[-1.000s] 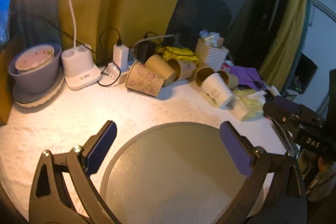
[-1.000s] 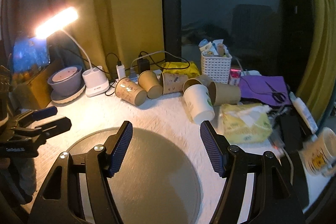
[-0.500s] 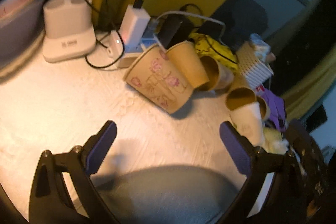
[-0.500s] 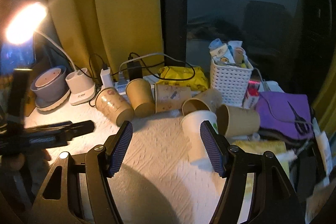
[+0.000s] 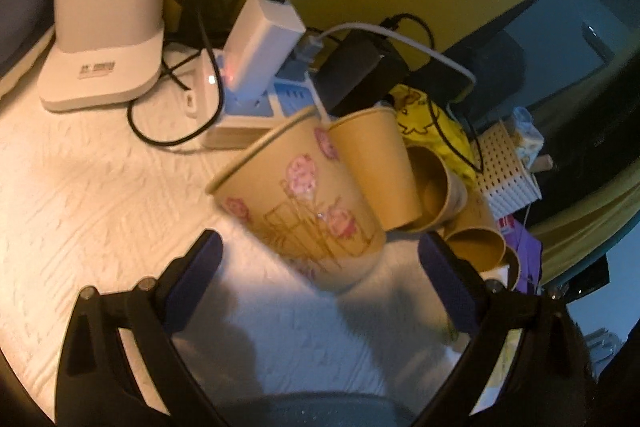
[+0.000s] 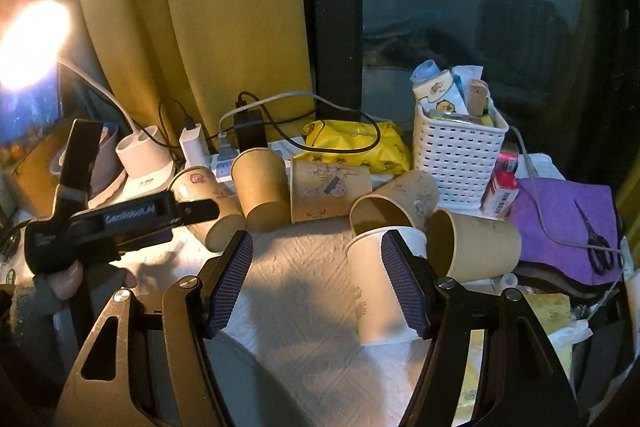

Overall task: Flip cup upright
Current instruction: 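Close the left gripper around the body of the floral paper cup, then lift the cup with the left gripper, turning it rim-up over the mat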

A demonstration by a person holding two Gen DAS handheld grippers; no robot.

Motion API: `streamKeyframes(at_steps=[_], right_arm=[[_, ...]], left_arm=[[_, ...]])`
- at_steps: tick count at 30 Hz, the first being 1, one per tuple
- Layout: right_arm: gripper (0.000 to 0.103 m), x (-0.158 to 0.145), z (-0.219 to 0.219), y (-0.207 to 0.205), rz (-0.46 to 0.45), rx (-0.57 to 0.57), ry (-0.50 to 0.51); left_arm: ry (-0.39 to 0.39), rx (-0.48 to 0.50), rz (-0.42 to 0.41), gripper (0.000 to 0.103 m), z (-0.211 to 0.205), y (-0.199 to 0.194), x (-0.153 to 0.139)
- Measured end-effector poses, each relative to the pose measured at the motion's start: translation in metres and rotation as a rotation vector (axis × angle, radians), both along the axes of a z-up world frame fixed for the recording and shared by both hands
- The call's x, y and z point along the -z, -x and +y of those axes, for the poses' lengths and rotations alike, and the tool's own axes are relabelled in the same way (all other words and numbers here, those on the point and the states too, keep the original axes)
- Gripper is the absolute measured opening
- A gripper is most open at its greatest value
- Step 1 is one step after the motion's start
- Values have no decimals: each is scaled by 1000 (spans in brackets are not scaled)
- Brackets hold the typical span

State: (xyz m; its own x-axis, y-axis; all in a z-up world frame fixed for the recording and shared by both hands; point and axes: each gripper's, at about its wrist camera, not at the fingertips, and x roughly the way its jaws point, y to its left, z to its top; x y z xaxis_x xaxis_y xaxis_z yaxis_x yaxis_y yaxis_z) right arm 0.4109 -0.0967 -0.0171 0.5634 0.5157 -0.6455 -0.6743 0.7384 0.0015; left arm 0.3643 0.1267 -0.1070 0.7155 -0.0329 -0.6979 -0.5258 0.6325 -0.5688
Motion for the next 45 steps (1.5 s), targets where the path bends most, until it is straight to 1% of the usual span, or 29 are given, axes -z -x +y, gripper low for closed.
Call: streamKeyframes(at_steps=[2, 6, 7, 8, 9, 10, 13, 16, 18, 21, 27, 34, 39, 45], right_arm=[[70, 1, 0, -1, 2, 0, 1], [70, 1, 0, -1, 5, 3, 6], [70, 1, -1, -1, 5, 4, 7], [70, 1, -1, 0, 5, 5, 8], [70, 0, -1, 1, 5, 7, 9], [70, 0, -2, 2, 6, 9, 10], [70, -3, -4, 6, 3, 17, 15], [70, -6, -6, 12, 0, 27, 21], [70, -9, -6, 16, -4, 32, 27], [70, -15, -7, 26, -13, 34, 32], [70, -26, -8, 52, -26, 44, 25], [70, -38, -13, 89, -28, 53, 6], [70, -46, -14, 119, -32, 47, -15], [70, -53, -16, 154, -29, 26, -34]], left_arm=[[41, -2, 10, 99, 3, -6, 7], [34, 20, -8, 98, 1, -10, 11], [33, 27, -15, 96, 1, -11, 12], [32, 37, -23, 90, 0, -12, 13], [30, 53, -21, 76, 0, -14, 16], [26, 62, -19, 70, 0, -14, 18], [20, 94, -36, 65, -5, -15, 16], [0, 108, -41, 63, -8, -11, 14], [4, 118, -43, 63, -10, -7, 11], [-25, 132, -55, 63, -11, 8, 3], [-49, 175, -82, 63, -14, 37, -12], [-116, 250, -126, 63, -26, 80, -33], [-183, 319, -169, 63, -41, 113, -48], [-256, 389, -242, 63, -59, 157, -65]])
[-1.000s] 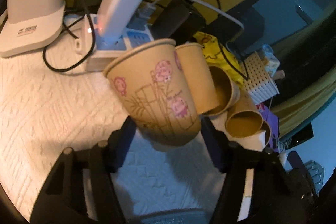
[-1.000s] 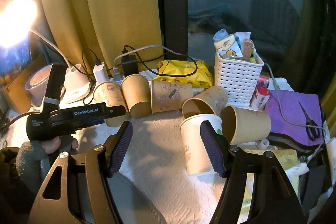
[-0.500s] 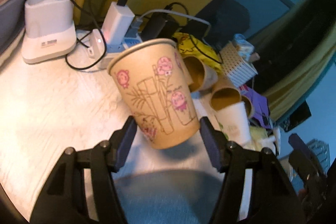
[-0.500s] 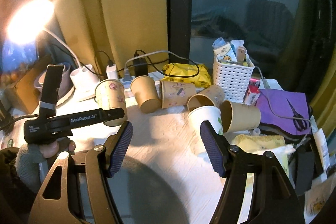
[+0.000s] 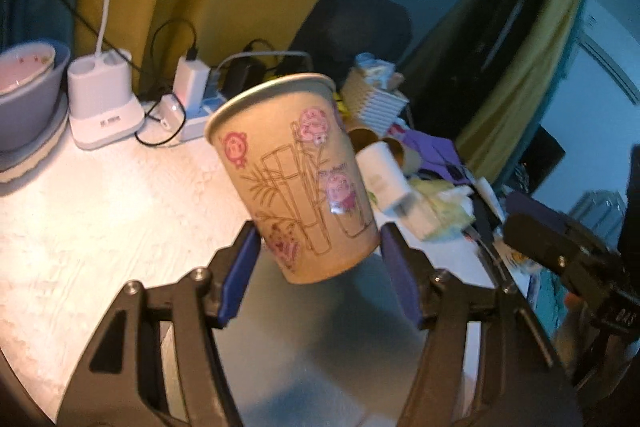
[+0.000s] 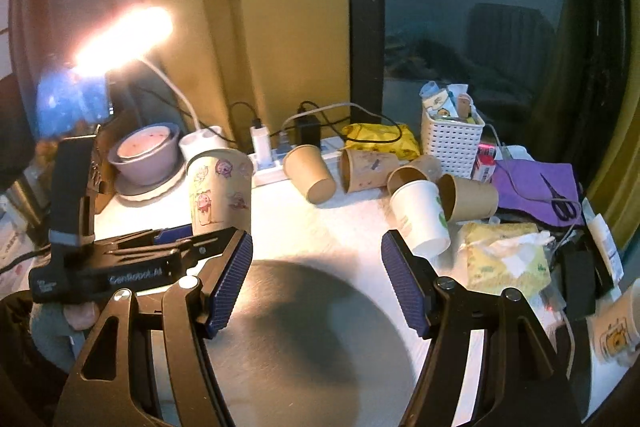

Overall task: Flip cup upright
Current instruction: 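Lift the cup with the left gripper, turning it rim-up over the mat, then grasp the cup with the right gripper while the left gripper opens and releases it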

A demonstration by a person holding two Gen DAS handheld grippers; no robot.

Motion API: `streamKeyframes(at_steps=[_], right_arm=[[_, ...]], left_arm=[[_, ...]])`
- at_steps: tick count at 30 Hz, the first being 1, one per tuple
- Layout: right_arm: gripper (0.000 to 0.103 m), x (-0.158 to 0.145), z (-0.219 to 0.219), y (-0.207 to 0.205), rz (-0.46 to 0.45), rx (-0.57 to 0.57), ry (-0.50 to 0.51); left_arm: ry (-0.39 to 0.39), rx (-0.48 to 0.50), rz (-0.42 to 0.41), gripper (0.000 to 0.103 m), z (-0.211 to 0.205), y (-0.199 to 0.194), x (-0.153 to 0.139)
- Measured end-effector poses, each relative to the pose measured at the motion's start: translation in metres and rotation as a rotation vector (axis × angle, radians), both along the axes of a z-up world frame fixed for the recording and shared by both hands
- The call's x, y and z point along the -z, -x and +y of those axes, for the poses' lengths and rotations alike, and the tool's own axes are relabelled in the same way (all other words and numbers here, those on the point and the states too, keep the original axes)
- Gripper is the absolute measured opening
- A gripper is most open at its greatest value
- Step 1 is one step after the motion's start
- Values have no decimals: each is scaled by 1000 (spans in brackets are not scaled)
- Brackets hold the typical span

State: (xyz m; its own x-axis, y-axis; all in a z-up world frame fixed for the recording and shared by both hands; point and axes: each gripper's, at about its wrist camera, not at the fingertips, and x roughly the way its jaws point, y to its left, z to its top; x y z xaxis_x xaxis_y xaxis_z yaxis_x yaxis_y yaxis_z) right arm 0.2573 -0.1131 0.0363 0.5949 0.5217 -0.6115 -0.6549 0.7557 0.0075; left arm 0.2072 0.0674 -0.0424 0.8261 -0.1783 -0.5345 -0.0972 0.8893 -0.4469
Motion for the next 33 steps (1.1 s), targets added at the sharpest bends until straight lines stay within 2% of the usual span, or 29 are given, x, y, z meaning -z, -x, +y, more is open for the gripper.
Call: streamKeyframes(at_steps=[7, 17, 23, 26, 33], right_arm=[[70, -4, -6, 41, 27, -52, -55], [70, -4, -18, 92, 70, -103, -108], [70, -2, -22, 116, 124, -169, -156], [77, -1, -22, 127, 142, -194, -167], [78, -1, -26, 143, 221, -247, -208]], left_arm=[[-148, 44, -72, 63, -30, 54, -13], [-377, 74, -148, 63, -75, 119, -6], [-448, 100, -171, 63, -95, 149, 3], [-474, 114, -200, 63, -102, 166, 4], [-541, 145, -267, 63, -116, 194, 7]])
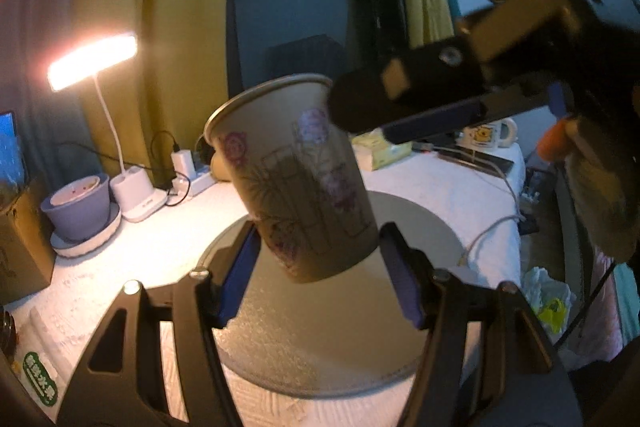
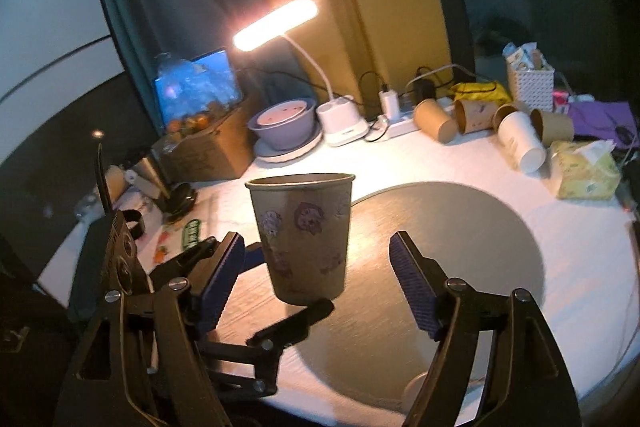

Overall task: Flip cup upright
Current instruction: 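Grasp the cup with the right gripper while the left gripper opens and releases it, then lower the held cup rim-up onto the grey mat with the right gripper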

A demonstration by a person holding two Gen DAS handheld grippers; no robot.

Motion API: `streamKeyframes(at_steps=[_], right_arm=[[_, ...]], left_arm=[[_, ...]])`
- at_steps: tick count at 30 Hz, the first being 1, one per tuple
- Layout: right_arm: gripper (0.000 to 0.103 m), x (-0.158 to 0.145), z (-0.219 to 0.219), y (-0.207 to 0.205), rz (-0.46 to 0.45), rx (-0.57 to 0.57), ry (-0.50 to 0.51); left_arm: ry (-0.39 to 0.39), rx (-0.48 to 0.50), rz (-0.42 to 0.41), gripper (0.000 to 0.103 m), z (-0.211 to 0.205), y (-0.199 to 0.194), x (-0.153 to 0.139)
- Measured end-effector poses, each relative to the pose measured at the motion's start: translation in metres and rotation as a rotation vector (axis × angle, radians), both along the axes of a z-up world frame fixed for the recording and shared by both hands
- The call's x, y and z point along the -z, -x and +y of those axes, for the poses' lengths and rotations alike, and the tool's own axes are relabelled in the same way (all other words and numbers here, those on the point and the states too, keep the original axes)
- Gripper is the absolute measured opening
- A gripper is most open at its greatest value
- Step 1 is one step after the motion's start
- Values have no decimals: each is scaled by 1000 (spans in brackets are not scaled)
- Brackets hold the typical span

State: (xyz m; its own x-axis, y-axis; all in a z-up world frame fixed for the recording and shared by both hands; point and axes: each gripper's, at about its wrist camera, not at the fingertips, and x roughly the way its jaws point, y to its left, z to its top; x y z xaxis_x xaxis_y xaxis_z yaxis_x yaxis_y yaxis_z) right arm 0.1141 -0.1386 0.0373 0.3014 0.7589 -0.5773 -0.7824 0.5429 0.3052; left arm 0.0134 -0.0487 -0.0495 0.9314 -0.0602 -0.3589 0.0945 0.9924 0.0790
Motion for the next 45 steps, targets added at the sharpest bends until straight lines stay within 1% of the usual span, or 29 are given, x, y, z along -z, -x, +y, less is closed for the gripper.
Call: streamKeyframes(at_steps=[5, 11, 20, 22, 25, 28, 31, 35, 36, 37, 39, 41, 45], right_arm=[[81, 2, 1, 7, 28, -23, -6], [81, 5, 5, 11, 45, -52, -6], [81, 8, 6, 7, 89, -72, -25], [79, 8, 5, 8, 89, -75, -27], [69, 8, 3, 7, 83, -62, -17], [69, 9, 1, 6, 93, -68, -29], [68, 11, 0, 6, 93, -71, -27], [68, 15, 1, 4, 99, -70, -21], [68, 16, 2, 3, 97, -66, -18], [68, 16, 3, 2, 94, -62, -18], [68, 17, 4, 0, 88, -53, -23], [68, 18, 5, -2, 66, -39, -19], [68, 23, 10, -11, 1, 26, 11]], left_arm=[[-35, 29, -42, 63, -8, 15, 1], [-93, 59, -88, 63, -20, 25, 1], [-120, 102, -123, 63, -29, 33, 3], [-127, 103, -134, 63, -30, 34, 3], [-120, 109, -137, 63, -29, 35, 3], [-125, 107, -142, 63, -30, 36, 3], [-126, 103, -134, 64, -31, 35, 4], [-96, 95, -102, 64, -30, 32, 6], [-85, 97, -87, 66, -29, 30, 7], [-76, 97, -73, 71, -28, 29, 7], [-52, 94, -58, 77, -25, 30, 10], [-34, 88, -42, 78, -21, 29, 12], [25, 65, 15, 79, -8, 27, 19]])
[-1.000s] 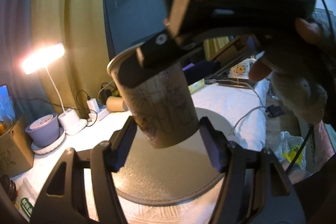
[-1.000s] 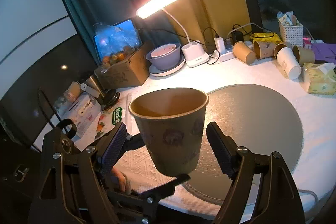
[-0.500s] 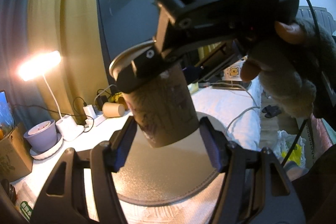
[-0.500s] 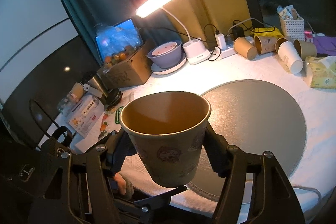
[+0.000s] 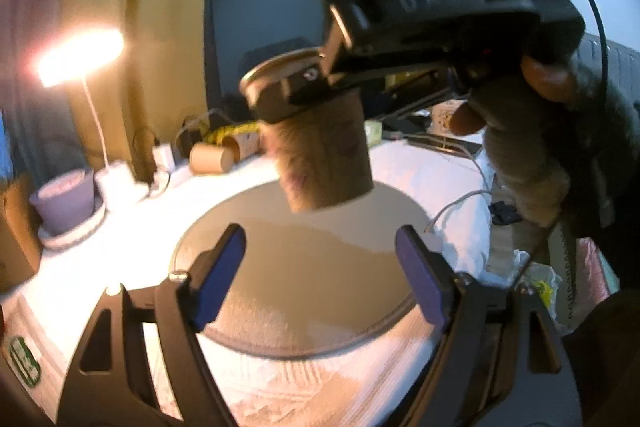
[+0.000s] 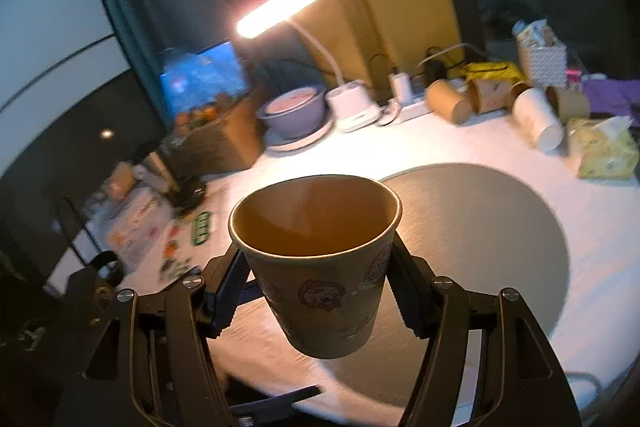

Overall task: Flip cup upright
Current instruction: 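Lower the held cup rim-up onto the grey mat with the right gripper, then open the right gripper and pull it back from the cup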

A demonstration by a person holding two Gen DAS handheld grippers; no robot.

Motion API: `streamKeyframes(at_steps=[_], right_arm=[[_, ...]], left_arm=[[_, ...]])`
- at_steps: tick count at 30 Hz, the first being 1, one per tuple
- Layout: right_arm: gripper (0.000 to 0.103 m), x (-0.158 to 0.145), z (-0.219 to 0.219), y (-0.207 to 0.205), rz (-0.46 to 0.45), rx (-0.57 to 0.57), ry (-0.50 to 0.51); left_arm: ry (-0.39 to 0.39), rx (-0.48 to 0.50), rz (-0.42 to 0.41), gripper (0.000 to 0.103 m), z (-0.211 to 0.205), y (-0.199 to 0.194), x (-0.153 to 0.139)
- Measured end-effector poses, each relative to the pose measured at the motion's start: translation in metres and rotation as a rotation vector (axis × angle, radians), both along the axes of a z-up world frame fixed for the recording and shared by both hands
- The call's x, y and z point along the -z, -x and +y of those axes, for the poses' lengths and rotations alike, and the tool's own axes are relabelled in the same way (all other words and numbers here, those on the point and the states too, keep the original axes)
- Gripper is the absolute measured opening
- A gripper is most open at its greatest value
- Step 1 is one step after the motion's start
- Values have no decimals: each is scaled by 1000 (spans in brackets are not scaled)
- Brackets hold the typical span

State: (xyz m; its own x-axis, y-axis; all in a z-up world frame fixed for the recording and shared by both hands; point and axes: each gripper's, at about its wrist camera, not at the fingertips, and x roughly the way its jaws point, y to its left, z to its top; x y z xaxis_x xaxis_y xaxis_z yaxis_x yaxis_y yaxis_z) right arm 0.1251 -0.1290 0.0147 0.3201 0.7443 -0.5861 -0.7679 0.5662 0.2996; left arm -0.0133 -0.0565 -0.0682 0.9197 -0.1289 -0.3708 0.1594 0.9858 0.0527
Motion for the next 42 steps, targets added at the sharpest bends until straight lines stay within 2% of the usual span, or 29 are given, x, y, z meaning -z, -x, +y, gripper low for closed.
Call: streamKeyframes(at_steps=[3, 6, 9, 14, 23, 27, 36, 42], right_arm=[[68, 10, 4, -10, -57, 57, 43], [68, 24, 7, -23, -66, 90, 64], [68, 37, 14, -30, -114, 124, 97], [68, 53, 23, -39, -147, 149, 111], [68, 75, 35, -47, -157, 190, 148], [69, 80, 37, -45, -172, 209, 173], [69, 83, 32, -39, -203, 233, 202], [72, 84, 19, -38, -201, 275, 207]], left_arm=[[53, -24, 46, 79, 13, -2, 3], [113, -60, 79, 79, 27, -5, 4], [183, -95, 107, 79, 45, -8, 4], [298, -159, 146, 79, 76, -18, 10], [421, -196, 180, 79, 102, -26, 19], [443, -195, 185, 79, 108, -30, 21], [438, -200, 186, 79, 110, -32, 22], [429, -203, 189, 83, 110, -34, 22]])
